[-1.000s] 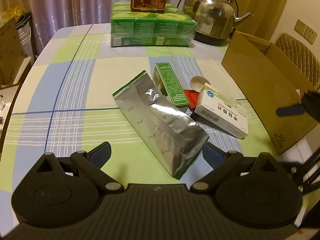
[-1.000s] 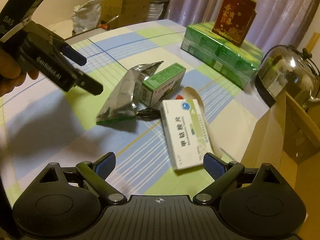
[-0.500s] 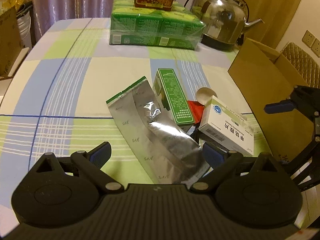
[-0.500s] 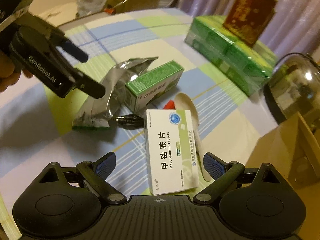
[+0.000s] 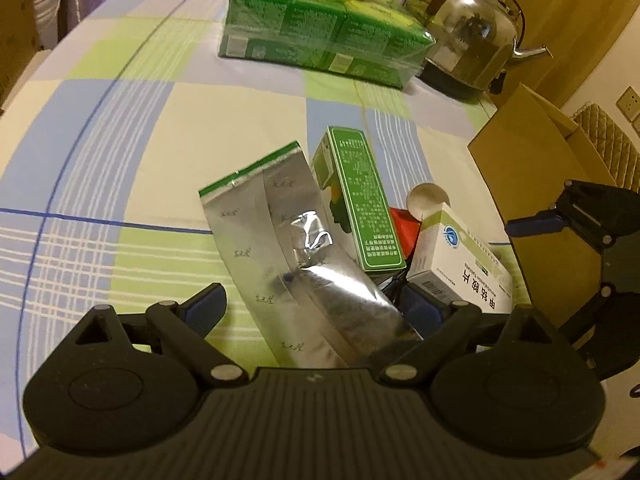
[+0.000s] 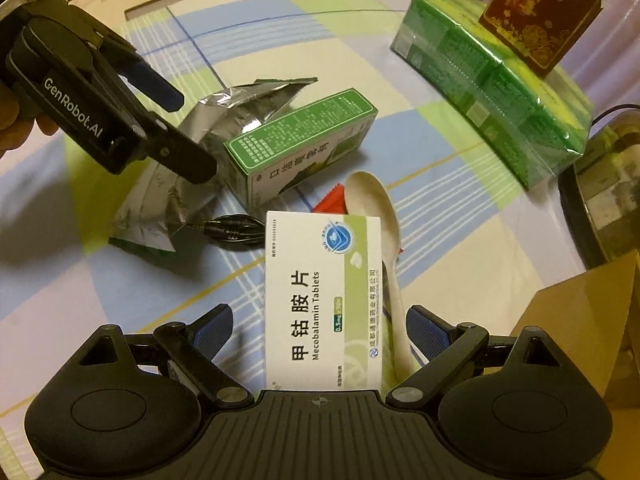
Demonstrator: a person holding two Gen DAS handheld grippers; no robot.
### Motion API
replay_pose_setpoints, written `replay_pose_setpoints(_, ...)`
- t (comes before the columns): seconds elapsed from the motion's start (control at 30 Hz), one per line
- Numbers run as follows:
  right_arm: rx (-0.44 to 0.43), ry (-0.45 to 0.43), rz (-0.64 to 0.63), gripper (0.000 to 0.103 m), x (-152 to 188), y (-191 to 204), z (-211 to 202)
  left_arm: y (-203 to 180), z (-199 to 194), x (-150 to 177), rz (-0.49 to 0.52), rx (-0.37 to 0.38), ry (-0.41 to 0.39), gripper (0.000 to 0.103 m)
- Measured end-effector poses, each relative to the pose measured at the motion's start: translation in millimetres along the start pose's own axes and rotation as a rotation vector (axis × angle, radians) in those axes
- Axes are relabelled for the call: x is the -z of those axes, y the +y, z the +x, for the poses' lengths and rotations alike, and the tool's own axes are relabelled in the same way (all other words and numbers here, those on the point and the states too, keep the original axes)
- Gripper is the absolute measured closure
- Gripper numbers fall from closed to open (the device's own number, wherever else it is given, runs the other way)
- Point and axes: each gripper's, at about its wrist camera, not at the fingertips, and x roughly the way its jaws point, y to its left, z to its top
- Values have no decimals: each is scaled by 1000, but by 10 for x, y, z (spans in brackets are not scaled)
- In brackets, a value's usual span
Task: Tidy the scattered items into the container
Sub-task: 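Grasp the silver foil bag with the left tool while the right tool grasps the Mecobalamin box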
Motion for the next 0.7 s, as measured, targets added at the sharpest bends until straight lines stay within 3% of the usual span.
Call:
replay_pose_setpoints(0.17,5,14,15,11,-9,-39,57,-5,60,-15,6,11,13,16)
replay_pose_setpoints(0.27,-1,27,24,13,-7,-55,90,-21,92,-14,47,-11,30,34)
replay_pose_setpoints(0.43,-14,42,48,33,-4,-86,121,-17,54,2,135,-45,65,49)
replay_pose_setpoints(0.5,-12,44,51,34,0,-84,123,-12,26,13,179,-60,82,58)
replay_pose_setpoints(0.63,-8,44,56,38,5,-57,109,0,-55,73,274,-82,127,66)
replay_pose_setpoints(0.7,-13,35,59,53,2,-33,61,-23,-104,130,330,-92,156,67)
